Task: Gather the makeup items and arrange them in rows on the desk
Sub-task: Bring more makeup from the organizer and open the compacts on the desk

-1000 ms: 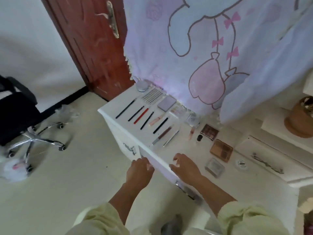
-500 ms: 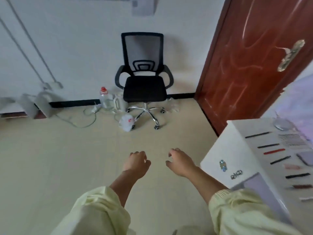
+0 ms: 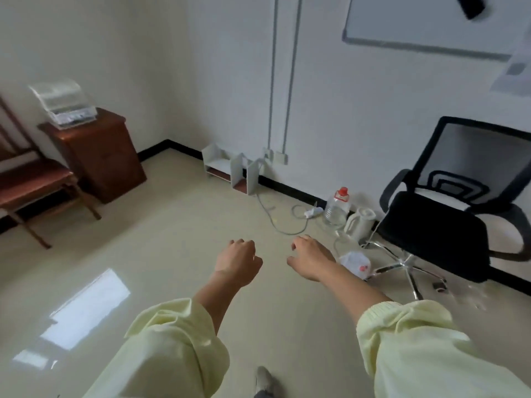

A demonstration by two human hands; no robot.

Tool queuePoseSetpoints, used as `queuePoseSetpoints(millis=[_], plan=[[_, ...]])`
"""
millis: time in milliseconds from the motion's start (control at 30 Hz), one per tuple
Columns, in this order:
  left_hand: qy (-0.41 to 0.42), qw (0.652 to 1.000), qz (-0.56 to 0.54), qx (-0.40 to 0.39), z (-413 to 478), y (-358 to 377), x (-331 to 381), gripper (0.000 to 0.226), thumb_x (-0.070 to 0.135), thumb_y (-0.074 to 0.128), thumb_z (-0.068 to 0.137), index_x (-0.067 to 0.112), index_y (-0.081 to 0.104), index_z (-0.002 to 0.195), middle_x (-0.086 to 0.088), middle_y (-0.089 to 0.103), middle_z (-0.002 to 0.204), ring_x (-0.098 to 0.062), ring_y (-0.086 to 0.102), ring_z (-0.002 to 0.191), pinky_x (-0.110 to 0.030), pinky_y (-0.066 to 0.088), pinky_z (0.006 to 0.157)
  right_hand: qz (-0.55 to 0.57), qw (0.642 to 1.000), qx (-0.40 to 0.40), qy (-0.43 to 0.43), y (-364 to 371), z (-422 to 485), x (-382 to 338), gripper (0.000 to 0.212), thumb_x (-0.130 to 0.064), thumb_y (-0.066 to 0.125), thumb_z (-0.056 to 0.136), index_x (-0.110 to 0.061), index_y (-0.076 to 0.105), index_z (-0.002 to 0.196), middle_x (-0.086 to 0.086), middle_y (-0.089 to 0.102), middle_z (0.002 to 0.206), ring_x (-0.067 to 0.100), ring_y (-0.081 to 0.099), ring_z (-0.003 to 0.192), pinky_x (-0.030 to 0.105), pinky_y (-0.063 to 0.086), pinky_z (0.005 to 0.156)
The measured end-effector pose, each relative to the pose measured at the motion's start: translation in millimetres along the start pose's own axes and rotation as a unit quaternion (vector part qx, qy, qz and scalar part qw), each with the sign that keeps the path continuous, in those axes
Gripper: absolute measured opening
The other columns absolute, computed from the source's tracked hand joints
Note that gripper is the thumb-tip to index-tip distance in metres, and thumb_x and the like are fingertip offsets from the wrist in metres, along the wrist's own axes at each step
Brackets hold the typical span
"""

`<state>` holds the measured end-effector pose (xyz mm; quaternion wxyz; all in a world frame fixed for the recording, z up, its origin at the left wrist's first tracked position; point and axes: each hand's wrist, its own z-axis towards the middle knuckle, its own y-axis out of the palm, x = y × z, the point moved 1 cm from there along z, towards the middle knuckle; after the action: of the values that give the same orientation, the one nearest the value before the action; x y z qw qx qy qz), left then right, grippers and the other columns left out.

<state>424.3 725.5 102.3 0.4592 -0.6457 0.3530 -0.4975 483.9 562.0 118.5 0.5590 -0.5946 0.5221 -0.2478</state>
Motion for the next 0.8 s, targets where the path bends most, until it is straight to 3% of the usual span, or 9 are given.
queuePoseSetpoints(millis=[300, 433, 800], plan=[[-0.127, 0.989, 0.020, 0.077, 162.1, -104.0, -154.7, 0.027, 0.026, 0.047, 0.092, 0.012, 0.061, 0.110, -0.006, 0.062, 0.109, -0.025, 0.054, 0.105, -0.028, 0.039, 0.070, -0.112, 0.983, -0.009, -0.143, -42.7, 231.6, -157.0, 0.038, -0.033, 0.043, 0.095, -0.016, 0.047, 0.128, 0.005, 0.047, 0.135, 0.024, 0.043, 0.124, 0.041, 0.037, 0.099], [-0.165, 0.982, 0.045, 0.085, 222.9, -137.0, -223.2, 0.027, 0.029, 0.048, 0.090, 0.014, 0.060, 0.108, -0.004, 0.061, 0.110, -0.025, 0.053, 0.106, -0.030, 0.041, 0.076, -0.150, 0.971, -0.020, -0.187, -42.1, 315.8, -228.0, 0.039, -0.033, 0.044, 0.095, -0.016, 0.047, 0.130, 0.005, 0.045, 0.136, 0.023, 0.039, 0.127, 0.042, 0.033, 0.102], [-0.232, 0.967, 0.071, 0.075, 400.2, -244.9, -473.9, 0.028, 0.028, 0.050, 0.088, 0.014, 0.056, 0.110, -0.007, 0.055, 0.114, -0.028, 0.049, 0.111, -0.035, 0.040, 0.082, -0.159, 0.957, -0.014, -0.244, -33.3, 554.3, -481.9, 0.037, -0.026, 0.050, 0.091, -0.016, 0.047, 0.126, 0.005, 0.046, 0.131, 0.024, 0.039, 0.126, 0.044, 0.031, 0.101]])
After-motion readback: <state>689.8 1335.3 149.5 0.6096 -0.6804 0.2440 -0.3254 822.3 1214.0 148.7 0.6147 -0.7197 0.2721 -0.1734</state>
